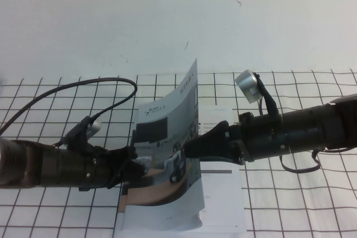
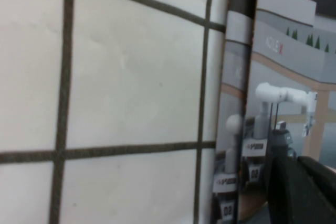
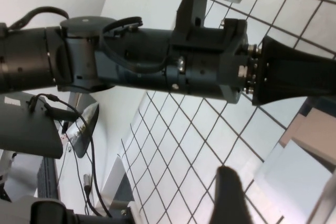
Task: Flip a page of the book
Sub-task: Open the closed book
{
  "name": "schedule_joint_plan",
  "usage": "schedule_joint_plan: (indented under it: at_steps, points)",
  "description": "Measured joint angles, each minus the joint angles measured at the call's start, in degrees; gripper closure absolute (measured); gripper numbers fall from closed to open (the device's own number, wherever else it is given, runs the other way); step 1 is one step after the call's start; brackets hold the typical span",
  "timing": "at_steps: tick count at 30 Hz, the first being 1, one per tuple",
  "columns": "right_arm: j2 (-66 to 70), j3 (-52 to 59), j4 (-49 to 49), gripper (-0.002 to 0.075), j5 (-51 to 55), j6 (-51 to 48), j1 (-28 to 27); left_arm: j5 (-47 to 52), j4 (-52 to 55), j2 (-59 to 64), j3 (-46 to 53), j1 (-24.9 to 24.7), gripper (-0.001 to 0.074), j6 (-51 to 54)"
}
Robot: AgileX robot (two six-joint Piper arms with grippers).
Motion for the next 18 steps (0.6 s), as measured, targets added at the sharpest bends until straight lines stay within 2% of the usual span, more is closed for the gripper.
schedule_joint_plan:
  at_steps: [18]
  points:
    - [-3.0, 0.0, -1.4, 0.0297, -0.2, -0.4, 0.1, 0.1, 0.0, 0.1, 0.0, 0.0, 0.0738, 0.1]
